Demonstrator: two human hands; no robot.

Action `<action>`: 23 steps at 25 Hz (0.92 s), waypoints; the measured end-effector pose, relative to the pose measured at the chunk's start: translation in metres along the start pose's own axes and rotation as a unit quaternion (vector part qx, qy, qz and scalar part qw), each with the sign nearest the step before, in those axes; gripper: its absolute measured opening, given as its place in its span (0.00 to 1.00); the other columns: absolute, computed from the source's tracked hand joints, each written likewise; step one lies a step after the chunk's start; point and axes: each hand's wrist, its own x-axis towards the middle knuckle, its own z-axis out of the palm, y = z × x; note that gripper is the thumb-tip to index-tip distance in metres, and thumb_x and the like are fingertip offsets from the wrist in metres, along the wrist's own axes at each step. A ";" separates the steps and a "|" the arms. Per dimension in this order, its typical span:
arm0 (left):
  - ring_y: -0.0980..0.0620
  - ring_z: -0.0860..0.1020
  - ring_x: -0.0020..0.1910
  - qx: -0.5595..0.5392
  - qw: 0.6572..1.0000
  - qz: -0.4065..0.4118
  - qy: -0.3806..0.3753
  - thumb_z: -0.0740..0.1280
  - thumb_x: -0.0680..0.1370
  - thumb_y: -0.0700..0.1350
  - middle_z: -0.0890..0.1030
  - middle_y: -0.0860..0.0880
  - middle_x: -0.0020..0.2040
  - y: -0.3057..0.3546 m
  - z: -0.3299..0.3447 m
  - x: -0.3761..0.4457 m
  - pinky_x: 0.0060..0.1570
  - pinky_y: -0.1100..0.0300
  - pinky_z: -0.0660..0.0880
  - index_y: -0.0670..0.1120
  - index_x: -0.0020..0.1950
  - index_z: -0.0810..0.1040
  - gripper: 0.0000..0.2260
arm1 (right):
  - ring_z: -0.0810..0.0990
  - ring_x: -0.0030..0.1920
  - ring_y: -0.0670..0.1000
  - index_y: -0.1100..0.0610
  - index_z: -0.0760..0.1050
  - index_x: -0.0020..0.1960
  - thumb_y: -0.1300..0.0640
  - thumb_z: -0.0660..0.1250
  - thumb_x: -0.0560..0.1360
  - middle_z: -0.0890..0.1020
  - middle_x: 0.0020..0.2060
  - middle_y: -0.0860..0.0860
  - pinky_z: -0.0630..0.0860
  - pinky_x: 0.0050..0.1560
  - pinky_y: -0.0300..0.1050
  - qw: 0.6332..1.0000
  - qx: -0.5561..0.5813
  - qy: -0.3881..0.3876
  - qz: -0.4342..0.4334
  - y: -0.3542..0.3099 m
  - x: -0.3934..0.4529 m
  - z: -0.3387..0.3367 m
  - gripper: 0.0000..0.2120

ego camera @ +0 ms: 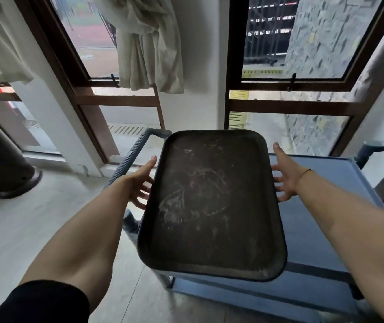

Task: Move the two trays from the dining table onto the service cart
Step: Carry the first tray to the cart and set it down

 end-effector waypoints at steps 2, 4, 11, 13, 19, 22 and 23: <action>0.38 0.80 0.53 0.025 0.999 -0.016 -0.020 0.52 0.70 0.79 0.80 0.38 0.54 0.002 -0.015 0.016 0.55 0.36 0.76 0.38 0.60 0.77 0.46 | 0.74 0.54 0.60 0.52 0.74 0.53 0.19 0.57 0.62 0.76 0.57 0.55 0.72 0.42 0.58 1.000 0.007 0.014 0.015 0.004 0.007 0.019 0.39; 0.37 0.80 0.55 0.050 0.998 -0.031 -0.036 0.51 0.71 0.78 0.80 0.37 0.57 0.000 -0.025 0.032 0.54 0.36 0.76 0.38 0.60 0.76 0.46 | 0.74 0.55 0.60 0.52 0.75 0.51 0.19 0.59 0.60 0.77 0.55 0.55 0.73 0.42 0.57 0.999 0.009 0.028 0.031 0.010 0.012 0.034 0.39; 0.38 0.81 0.49 0.092 0.993 -0.055 -0.042 0.53 0.73 0.71 0.81 0.38 0.52 -0.011 -0.031 0.083 0.52 0.38 0.78 0.37 0.56 0.77 0.38 | 0.76 0.51 0.57 0.53 0.75 0.48 0.21 0.56 0.65 0.78 0.52 0.55 0.72 0.39 0.53 0.994 0.026 0.070 0.080 0.037 0.029 0.065 0.36; 0.38 0.81 0.50 0.096 0.993 -0.058 -0.045 0.52 0.74 0.70 0.81 0.38 0.53 -0.016 -0.029 0.091 0.50 0.40 0.79 0.37 0.54 0.77 0.36 | 0.76 0.50 0.57 0.54 0.74 0.48 0.22 0.56 0.66 0.78 0.51 0.55 0.71 0.39 0.52 0.993 0.025 0.079 0.087 0.043 0.034 0.072 0.36; 0.39 0.80 0.44 0.092 0.992 -0.065 -0.049 0.53 0.73 0.66 0.80 0.40 0.45 -0.029 -0.020 0.102 0.40 0.50 0.78 0.40 0.47 0.78 0.31 | 0.75 0.45 0.56 0.55 0.74 0.46 0.23 0.52 0.70 0.76 0.43 0.54 0.70 0.38 0.50 0.990 0.031 0.085 0.105 0.057 0.050 0.084 0.35; 0.39 0.79 0.45 0.090 0.993 -0.065 -0.040 0.52 0.73 0.67 0.81 0.41 0.47 -0.036 -0.018 0.108 0.41 0.50 0.77 0.40 0.45 0.78 0.32 | 0.75 0.47 0.56 0.54 0.73 0.45 0.25 0.51 0.72 0.76 0.46 0.54 0.68 0.38 0.49 0.991 0.037 0.080 0.105 0.060 0.057 0.089 0.33; 0.38 0.79 0.46 0.087 0.993 -0.067 -0.037 0.52 0.73 0.67 0.81 0.40 0.48 -0.038 -0.018 0.109 0.41 0.50 0.76 0.40 0.46 0.79 0.32 | 0.75 0.49 0.56 0.54 0.73 0.45 0.25 0.51 0.72 0.76 0.47 0.54 0.69 0.40 0.49 0.991 0.037 0.077 0.103 0.061 0.060 0.091 0.33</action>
